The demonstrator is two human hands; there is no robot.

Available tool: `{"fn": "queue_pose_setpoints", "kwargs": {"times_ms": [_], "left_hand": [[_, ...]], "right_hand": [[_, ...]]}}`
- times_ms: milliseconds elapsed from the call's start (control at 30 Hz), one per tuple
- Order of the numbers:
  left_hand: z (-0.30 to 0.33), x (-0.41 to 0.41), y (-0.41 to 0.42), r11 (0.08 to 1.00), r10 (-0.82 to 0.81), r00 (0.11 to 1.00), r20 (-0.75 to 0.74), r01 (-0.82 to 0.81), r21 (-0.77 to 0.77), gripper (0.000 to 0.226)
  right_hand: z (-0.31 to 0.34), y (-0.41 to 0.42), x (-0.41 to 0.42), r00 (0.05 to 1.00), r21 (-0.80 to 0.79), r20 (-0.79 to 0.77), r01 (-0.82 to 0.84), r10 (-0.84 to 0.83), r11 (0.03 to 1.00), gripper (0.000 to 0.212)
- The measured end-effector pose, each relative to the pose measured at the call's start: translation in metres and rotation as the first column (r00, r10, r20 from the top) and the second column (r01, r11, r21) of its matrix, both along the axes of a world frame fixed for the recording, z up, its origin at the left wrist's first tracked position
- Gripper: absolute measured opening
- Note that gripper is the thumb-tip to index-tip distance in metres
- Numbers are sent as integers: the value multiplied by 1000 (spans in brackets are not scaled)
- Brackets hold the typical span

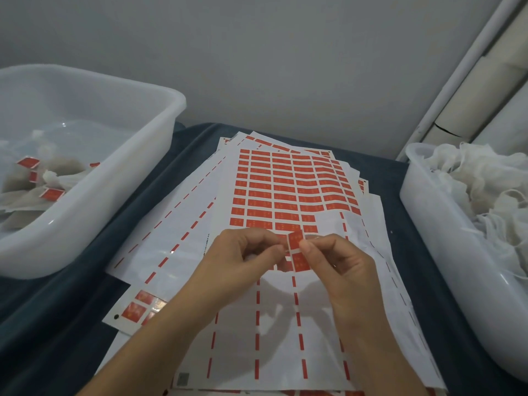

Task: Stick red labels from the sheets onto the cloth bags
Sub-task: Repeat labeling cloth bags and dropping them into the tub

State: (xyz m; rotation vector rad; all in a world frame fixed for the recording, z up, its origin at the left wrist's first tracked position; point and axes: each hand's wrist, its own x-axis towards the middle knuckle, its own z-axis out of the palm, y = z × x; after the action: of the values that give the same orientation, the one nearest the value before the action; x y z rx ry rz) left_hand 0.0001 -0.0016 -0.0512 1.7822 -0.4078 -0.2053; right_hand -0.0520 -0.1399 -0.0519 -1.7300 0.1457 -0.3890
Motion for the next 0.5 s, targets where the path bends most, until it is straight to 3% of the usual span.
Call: {"fn": "queue_pose_setpoints", "kwargs": {"times_ms": [233, 333, 500], "left_hand": [[3, -1, -1, 998, -22, 999, 48, 19, 61, 7], [1, -1, 1, 996, -23, 999, 49, 18, 89, 15], [5, -1, -2, 1000, 11, 999, -35, -10, 14, 16]], "right_hand": [[-2, 2, 1, 1000, -91, 24, 8, -6, 996, 11], [-3, 1, 1, 999, -119, 35, 0, 4, 993, 10], [-2, 1, 1, 996, -65, 77, 40, -35, 997, 12]]}}
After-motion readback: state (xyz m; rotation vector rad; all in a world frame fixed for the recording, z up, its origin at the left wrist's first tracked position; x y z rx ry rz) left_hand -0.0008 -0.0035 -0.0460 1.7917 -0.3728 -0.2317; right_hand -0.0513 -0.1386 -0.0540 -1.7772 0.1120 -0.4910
